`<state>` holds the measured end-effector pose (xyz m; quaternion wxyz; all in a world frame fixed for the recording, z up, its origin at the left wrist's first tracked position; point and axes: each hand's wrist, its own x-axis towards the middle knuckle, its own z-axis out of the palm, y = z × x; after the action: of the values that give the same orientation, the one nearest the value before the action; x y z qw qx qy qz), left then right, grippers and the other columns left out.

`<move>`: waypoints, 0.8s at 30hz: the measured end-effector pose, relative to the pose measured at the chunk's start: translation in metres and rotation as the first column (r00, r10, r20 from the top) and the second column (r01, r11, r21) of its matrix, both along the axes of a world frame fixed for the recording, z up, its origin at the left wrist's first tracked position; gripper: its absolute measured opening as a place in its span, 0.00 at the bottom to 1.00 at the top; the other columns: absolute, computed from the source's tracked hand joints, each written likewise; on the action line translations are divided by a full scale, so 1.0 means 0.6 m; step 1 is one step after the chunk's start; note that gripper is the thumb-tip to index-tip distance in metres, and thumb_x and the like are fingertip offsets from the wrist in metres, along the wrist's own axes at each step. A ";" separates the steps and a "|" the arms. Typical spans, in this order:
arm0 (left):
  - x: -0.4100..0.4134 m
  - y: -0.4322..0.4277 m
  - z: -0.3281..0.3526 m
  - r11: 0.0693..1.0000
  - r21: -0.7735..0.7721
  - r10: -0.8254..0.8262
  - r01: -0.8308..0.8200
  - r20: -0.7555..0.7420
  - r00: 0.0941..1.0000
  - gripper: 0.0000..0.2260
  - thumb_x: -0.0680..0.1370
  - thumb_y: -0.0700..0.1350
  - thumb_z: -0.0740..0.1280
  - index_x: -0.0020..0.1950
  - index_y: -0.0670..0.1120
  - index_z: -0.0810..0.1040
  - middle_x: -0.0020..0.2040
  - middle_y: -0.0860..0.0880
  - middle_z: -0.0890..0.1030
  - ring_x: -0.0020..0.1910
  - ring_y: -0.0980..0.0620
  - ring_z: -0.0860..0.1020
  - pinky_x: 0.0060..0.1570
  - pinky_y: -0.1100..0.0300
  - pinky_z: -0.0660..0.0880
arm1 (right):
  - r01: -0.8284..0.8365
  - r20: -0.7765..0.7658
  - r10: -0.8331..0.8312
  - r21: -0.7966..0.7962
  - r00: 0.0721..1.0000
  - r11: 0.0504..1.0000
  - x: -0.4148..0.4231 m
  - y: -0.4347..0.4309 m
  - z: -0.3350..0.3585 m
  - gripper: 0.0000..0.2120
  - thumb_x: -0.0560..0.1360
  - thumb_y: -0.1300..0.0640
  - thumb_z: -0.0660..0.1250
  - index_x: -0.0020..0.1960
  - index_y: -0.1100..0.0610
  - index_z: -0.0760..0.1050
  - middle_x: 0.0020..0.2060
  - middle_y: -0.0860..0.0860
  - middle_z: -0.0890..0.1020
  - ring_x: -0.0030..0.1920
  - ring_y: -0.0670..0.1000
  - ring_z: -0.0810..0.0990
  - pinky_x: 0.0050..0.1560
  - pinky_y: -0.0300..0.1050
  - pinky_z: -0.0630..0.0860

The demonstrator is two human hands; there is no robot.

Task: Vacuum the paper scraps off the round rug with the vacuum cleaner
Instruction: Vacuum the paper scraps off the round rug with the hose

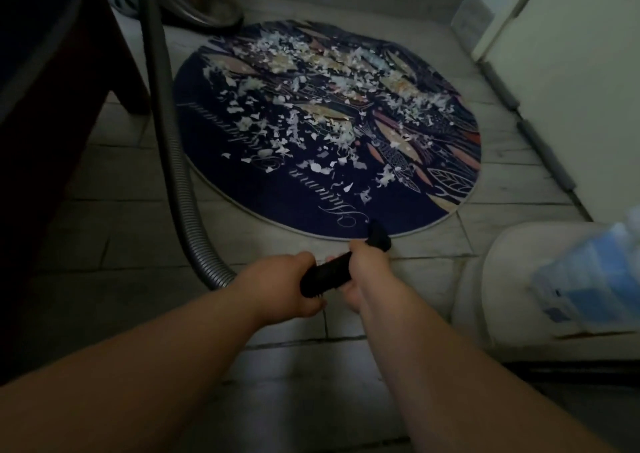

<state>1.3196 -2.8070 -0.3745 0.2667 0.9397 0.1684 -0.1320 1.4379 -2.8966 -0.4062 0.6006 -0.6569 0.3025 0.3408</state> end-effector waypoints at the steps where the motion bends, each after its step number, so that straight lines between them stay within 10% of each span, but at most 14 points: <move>1: -0.005 0.001 -0.003 1.000 0.000 0.007 -0.007 0.007 1.000 0.17 0.70 0.60 0.69 0.51 0.53 0.70 0.45 0.54 0.78 0.45 0.52 0.77 0.39 0.60 0.70 | 0.005 -0.006 -0.005 0.015 1.000 1.000 -0.004 0.004 -0.002 0.20 0.82 0.56 0.63 0.71 0.54 0.65 0.50 0.60 0.80 0.36 0.54 0.82 0.26 0.46 0.78; 24: -0.039 0.018 0.025 0.979 0.152 0.134 -0.133 -0.001 0.991 0.18 0.70 0.61 0.69 0.53 0.53 0.73 0.42 0.55 0.75 0.43 0.53 0.76 0.41 0.59 0.72 | -0.091 -0.048 0.103 0.218 0.993 0.972 -0.017 0.057 -0.023 0.20 0.79 0.57 0.66 0.70 0.54 0.68 0.57 0.60 0.80 0.39 0.56 0.84 0.25 0.49 0.79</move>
<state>1.2962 -2.7960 -0.3594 0.2015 0.9431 0.2422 -0.1058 1.4277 -2.8626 -0.4202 0.6416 -0.5916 0.2490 0.4199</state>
